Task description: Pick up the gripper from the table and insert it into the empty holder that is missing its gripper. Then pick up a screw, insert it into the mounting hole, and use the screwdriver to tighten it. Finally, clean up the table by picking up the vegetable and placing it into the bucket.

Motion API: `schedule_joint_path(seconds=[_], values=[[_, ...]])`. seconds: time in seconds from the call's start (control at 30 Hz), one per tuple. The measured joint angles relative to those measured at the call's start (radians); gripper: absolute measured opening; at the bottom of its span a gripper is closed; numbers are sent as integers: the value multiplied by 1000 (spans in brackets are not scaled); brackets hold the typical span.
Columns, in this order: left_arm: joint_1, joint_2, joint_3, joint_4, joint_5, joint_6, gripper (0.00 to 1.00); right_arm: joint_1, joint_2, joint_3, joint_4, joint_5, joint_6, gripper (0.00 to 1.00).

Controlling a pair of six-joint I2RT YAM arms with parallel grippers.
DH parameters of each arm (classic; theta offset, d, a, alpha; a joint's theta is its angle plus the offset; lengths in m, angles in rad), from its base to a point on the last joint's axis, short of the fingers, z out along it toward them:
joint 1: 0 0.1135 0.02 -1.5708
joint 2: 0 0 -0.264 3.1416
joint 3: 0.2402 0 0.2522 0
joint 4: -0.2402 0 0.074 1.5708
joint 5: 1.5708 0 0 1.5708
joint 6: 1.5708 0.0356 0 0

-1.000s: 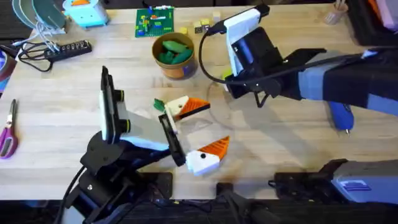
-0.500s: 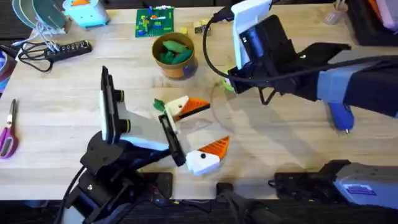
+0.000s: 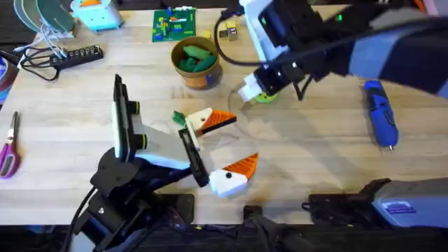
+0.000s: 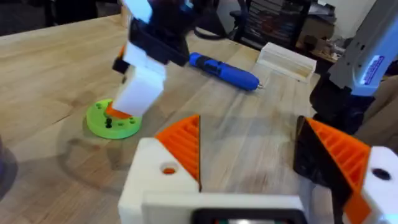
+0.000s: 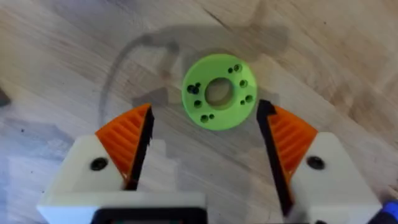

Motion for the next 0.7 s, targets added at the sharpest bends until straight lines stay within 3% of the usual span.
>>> schedule_joint_path(seconds=[0.13,0.23,0.3,0.43,0.7], values=[[0,0,0,0,0,0,992,-3,91,123,-79,-35,-30,978],[0,0,0,0,0,0,992,-3,167,153,-107,-60,-40,974],[0,0,0,0,0,0,992,-3,205,153,-120,-69,-47,898],[0,0,0,0,0,0,992,-3,227,153,-106,-80,-52,651],[0,0,0,0,0,0,992,-3,226,154,-42,-82,-53,577]])
